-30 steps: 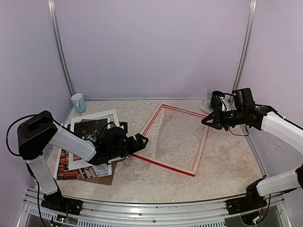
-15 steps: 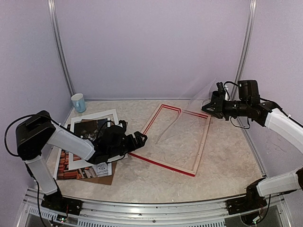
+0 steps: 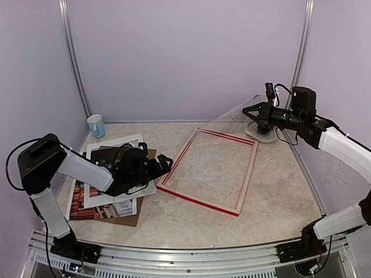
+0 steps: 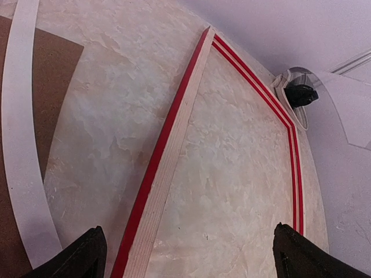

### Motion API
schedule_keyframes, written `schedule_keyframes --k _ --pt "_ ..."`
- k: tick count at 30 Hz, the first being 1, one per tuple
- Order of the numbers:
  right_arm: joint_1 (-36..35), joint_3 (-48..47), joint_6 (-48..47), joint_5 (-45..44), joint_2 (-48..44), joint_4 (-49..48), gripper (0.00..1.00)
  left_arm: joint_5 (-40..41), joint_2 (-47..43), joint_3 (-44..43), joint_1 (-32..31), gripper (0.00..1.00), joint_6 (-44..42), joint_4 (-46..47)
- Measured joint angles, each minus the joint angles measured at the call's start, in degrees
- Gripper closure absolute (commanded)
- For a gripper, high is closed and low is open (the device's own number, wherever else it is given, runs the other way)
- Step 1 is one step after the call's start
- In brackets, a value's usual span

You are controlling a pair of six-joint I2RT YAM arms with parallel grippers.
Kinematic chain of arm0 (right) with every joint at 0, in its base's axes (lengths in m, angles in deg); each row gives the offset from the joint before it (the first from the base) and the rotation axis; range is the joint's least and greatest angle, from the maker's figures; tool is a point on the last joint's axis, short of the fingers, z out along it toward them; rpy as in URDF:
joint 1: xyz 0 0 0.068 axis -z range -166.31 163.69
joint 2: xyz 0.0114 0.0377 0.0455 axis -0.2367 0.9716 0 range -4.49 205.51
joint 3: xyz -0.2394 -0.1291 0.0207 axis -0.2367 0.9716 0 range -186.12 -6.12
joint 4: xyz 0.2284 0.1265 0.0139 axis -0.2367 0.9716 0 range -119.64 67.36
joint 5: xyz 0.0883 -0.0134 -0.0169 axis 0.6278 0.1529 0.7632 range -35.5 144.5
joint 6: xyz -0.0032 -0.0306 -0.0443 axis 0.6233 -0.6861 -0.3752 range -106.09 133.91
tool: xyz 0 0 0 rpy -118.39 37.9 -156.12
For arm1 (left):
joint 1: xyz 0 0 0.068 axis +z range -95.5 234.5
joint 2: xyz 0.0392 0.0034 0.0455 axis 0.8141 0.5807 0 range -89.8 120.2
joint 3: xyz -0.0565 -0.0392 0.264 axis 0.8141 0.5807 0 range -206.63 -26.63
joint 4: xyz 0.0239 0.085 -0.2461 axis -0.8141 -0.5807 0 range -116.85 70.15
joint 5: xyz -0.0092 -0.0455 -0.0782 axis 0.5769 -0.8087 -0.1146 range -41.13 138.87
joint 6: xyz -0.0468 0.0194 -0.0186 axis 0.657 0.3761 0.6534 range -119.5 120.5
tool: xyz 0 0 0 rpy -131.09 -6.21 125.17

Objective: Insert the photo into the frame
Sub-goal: Adjust the frame body at the center of the board.

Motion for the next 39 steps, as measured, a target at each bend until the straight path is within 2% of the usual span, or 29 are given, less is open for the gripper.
schedule_keyframes --k 8,16,23,31,39 --pt "0.00 0.13 1.29 -2.25 0.76 -7.69 1.00 -2.91 2.82 2.93 -0.15 0.01 1.44 4.96" --pt "-0.42 0.42 3.80 -0.85 8.76 -15.52 1.00 -4.83 4.26 3.19 -2.43 0.01 2.25 8.44" --pt "-1.73 0.44 4.98 0.11 12.11 -17.64 1.00 -6.73 5.51 4.96 -4.26 0.01 2.99 11.45" --pt "-4.26 6.05 8.83 0.94 10.60 -23.15 1.00 -7.32 4.98 8.07 -4.90 0.01 3.65 14.69" --pt "-5.46 19.04 10.73 -1.09 0.39 -23.10 1.00 -6.78 -1.99 12.70 -5.29 0.01 3.43 15.10"
